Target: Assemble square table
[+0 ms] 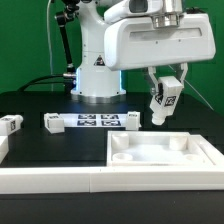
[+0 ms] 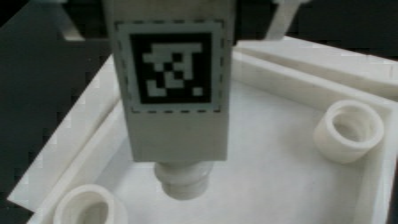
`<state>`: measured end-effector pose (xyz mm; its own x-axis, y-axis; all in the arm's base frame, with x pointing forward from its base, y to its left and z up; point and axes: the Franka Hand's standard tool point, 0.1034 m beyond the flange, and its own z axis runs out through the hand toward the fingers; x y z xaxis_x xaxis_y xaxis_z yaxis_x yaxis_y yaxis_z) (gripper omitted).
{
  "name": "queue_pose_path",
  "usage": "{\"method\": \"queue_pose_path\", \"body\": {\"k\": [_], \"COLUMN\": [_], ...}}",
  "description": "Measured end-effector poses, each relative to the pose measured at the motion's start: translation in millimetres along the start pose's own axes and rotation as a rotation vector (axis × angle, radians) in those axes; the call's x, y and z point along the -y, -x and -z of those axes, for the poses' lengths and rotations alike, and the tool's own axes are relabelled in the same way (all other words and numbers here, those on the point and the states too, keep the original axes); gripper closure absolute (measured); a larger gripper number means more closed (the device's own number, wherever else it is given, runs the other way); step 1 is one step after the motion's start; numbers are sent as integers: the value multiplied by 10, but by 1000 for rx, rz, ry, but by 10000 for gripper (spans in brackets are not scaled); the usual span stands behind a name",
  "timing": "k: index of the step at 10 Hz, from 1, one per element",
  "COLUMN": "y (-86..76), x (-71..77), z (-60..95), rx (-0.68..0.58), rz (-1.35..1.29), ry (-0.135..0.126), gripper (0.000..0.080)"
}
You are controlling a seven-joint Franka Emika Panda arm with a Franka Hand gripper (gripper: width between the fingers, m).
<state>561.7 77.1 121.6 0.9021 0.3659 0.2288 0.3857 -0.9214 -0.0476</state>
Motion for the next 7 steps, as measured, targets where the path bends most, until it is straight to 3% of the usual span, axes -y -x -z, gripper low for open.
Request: {"method": "queue_pose_path", "body": {"k": [3,5,6,7], "y": [-10,-218,-391,-449], "x": [20,151,102,50], "z": [-22,-113,-124,-148], "rx": [-1,2,-32,-76], "rz": [-24,-79,-67,-40], "ry": [-1,-21,-15,6], "gripper": [509,509,509,509]}}
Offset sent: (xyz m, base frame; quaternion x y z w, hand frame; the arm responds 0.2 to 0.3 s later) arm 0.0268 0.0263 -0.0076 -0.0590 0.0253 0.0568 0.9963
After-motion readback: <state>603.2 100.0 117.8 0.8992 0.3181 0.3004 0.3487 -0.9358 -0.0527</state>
